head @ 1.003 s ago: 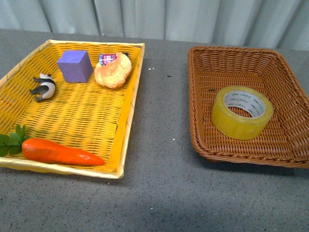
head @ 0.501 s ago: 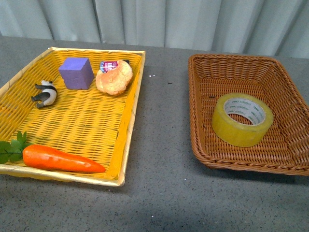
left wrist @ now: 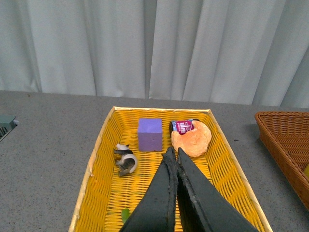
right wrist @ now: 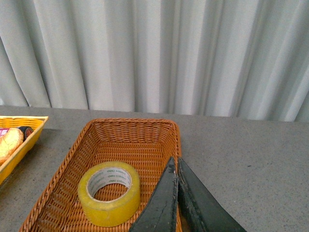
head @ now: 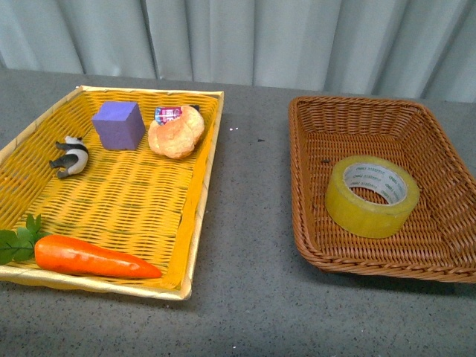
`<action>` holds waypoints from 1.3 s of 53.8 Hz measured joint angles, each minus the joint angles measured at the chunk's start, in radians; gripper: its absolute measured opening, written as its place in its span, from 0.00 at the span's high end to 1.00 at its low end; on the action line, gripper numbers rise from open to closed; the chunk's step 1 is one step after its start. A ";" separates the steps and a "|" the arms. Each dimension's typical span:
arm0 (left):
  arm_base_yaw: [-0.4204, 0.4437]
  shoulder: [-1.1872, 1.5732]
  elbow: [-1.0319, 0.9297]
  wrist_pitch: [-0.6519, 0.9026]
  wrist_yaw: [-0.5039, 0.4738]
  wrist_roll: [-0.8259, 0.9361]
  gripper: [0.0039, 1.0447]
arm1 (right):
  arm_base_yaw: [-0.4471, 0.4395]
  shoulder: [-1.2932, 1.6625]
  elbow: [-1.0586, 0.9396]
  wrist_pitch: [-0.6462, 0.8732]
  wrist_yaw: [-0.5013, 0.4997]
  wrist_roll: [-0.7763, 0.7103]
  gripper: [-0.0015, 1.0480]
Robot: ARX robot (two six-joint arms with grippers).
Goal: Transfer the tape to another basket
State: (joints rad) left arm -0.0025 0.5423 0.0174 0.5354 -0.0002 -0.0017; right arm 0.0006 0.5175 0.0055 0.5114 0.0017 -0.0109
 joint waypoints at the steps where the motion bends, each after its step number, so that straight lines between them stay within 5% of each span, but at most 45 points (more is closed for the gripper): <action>1: 0.000 -0.012 0.000 -0.011 0.000 0.000 0.97 | 0.000 -0.012 0.000 -0.011 0.000 0.000 0.99; 47: 0.000 -0.360 0.000 -0.349 0.000 0.000 0.97 | 0.000 -0.345 0.000 -0.336 0.000 0.000 0.99; 53: 0.000 -0.461 0.000 -0.481 0.000 0.000 0.97 | 0.000 -0.480 0.000 -0.501 -0.003 0.000 0.99; 64: 0.000 -0.537 0.000 -0.533 0.000 0.000 0.96 | 0.000 -0.513 0.000 -0.510 -0.003 0.000 0.99; 70: 0.000 -0.538 0.000 -0.533 0.000 -0.001 0.81 | 0.000 -0.514 0.000 -0.510 -0.003 0.000 0.93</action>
State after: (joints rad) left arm -0.0025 0.0044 0.0174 0.0021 -0.0002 -0.0025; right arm 0.0006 0.0036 0.0059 0.0017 -0.0013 -0.0109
